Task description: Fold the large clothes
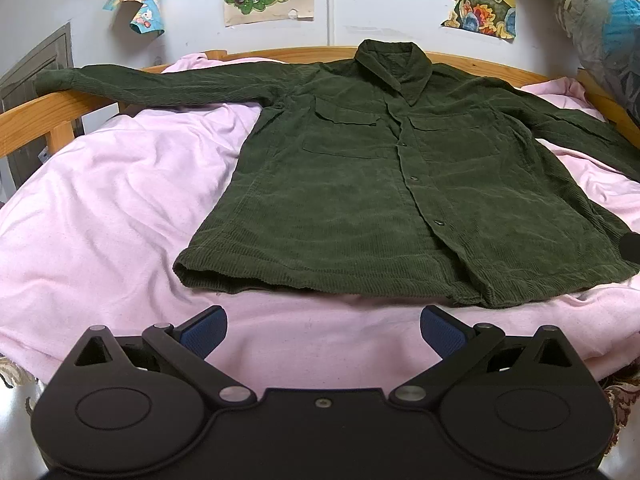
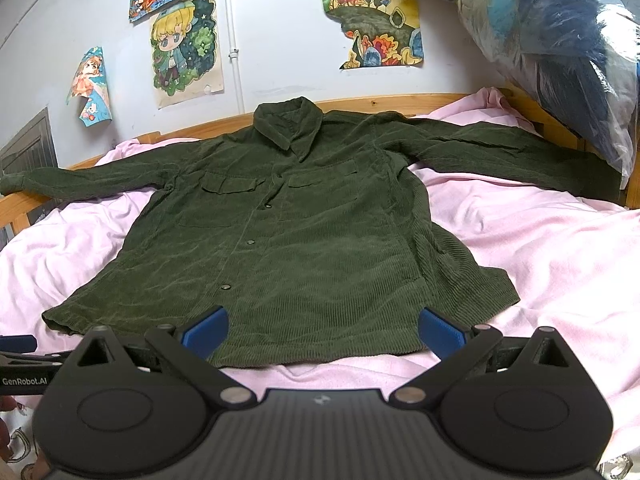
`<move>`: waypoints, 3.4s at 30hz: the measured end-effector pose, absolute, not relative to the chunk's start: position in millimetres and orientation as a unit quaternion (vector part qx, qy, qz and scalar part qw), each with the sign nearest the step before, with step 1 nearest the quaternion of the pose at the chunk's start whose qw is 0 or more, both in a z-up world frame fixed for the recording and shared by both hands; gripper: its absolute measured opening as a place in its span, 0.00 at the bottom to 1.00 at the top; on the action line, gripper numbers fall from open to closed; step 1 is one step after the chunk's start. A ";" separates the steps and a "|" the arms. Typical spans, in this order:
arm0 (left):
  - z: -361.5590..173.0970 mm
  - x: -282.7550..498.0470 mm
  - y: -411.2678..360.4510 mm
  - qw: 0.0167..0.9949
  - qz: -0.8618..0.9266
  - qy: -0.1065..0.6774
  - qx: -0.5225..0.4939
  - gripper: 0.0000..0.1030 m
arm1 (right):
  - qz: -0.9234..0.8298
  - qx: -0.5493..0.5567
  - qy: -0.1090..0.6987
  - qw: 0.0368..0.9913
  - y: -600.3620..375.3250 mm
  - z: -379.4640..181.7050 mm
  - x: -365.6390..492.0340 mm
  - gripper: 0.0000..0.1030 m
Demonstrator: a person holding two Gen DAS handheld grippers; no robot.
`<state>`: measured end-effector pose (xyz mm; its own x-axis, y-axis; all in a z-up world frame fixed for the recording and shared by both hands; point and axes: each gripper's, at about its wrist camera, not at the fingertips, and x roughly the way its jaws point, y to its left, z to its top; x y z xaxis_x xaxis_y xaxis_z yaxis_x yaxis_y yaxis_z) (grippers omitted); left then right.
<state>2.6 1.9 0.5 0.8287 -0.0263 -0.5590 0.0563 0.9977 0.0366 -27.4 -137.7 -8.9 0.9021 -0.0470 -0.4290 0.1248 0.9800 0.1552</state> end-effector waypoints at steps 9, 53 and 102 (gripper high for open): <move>-0.1 2.8 2.0 0.956 -0.021 0.292 0.025 1.00 | -0.043 0.091 0.218 0.971 -138.2 -9.6 -27.4 1.00; 26.5 40.3 -4.2 0.952 -0.037 0.302 0.043 1.00 | -0.124 0.128 0.240 0.954 -186.5 15.3 -14.8 1.00; 26.2 333.4 -102.9 0.933 -0.202 0.294 0.037 1.00 | -0.509 0.077 0.045 0.856 -364.0 -34.0 235.0 0.20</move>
<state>333.4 -102.9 26.2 0.7451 -0.3560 -0.5640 0.3998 0.9152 -0.0495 235.0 -364.0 -34.0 0.4783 -0.8643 -0.1558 0.8782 0.4703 0.0868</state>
